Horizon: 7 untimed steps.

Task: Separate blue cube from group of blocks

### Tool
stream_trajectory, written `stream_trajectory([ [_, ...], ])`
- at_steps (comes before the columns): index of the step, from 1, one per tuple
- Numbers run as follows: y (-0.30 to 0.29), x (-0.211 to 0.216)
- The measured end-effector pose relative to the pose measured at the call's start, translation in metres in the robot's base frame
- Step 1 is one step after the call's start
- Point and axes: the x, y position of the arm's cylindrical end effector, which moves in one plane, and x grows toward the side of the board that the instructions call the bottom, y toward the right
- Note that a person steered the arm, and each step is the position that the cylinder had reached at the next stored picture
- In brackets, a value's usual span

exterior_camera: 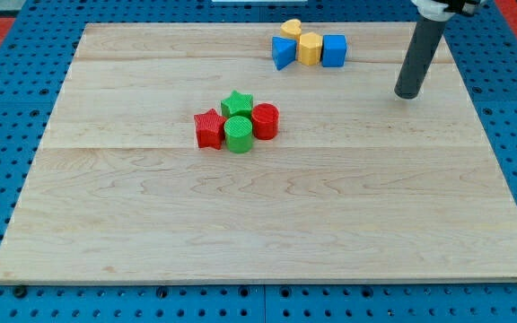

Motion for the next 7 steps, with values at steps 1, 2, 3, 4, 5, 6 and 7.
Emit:
stream_trajectory([
  [1,0.0,0.0],
  [2,0.0,0.0],
  [3,0.0,0.001],
  [4,-0.009,0.022],
  [5,-0.024,0.032],
  [6,-0.036,0.035],
  [7,-0.036,0.034],
])
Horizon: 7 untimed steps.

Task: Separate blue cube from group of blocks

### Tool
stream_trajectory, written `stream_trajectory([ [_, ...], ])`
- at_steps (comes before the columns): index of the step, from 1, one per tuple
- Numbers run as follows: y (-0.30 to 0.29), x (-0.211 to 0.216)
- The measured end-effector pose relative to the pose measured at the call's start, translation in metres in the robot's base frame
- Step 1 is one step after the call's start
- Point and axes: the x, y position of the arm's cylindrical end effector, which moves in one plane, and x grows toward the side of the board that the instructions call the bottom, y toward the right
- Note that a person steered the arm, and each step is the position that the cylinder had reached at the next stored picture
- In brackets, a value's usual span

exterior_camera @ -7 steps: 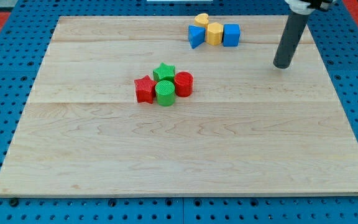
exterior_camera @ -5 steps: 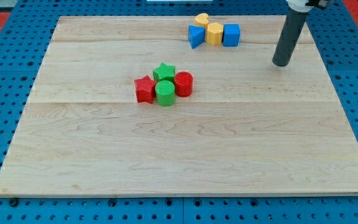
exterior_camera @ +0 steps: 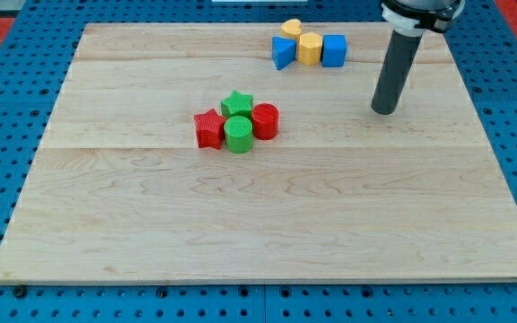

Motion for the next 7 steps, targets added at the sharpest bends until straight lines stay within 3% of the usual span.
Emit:
stream_trajectory([
  [3,-0.111,-0.028],
  [4,-0.024,-0.034],
  [5,0.049,-0.093],
  [6,0.036,-0.16],
  [7,-0.02,-0.154],
])
